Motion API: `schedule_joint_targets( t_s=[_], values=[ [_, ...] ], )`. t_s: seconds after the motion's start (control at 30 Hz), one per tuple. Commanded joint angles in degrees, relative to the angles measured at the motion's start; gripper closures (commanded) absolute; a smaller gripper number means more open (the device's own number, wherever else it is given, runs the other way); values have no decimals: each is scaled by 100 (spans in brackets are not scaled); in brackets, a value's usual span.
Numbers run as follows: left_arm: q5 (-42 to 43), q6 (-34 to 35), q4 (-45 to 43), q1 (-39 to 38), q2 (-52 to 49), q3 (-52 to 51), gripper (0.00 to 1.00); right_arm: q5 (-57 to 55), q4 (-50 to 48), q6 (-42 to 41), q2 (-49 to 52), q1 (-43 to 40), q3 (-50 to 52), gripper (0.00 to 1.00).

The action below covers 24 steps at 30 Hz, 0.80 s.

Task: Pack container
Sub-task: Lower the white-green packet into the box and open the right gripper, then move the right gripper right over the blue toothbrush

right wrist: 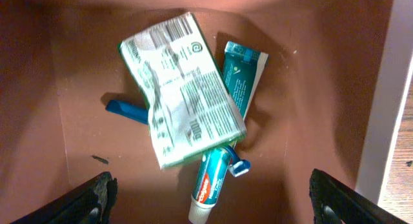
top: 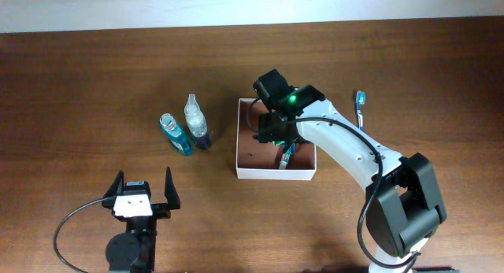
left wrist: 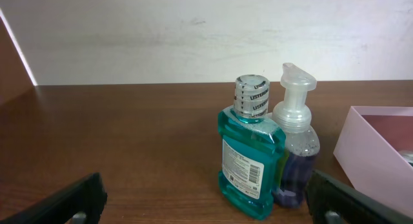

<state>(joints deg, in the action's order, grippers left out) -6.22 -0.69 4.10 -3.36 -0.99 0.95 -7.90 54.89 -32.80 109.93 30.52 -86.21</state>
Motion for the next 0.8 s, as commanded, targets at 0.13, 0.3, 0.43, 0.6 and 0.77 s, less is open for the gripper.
schedule_joint_targets(
  t_s=[0.13,0.3,0.43,0.6,0.77],
  values=[
    [59,-109,0,0,37,-44,0,-160,649,260,-2,-31,-778,11],
    [61,-111,0,0,37,-44,0,-330,1493,326,-52,-437,-1419,11],
    [61,-111,0,0,37,-44,1,-326,1836,621,-168,-1019,-1462,11],
    [59,-111,0,0,37,-44,1,-308,2131,1154,-184,-1808,-1425,11],
    [59,-111,0,0,37,-44,1,-234,1845,1600,-184,-2452,-1086,11]
  ],
)
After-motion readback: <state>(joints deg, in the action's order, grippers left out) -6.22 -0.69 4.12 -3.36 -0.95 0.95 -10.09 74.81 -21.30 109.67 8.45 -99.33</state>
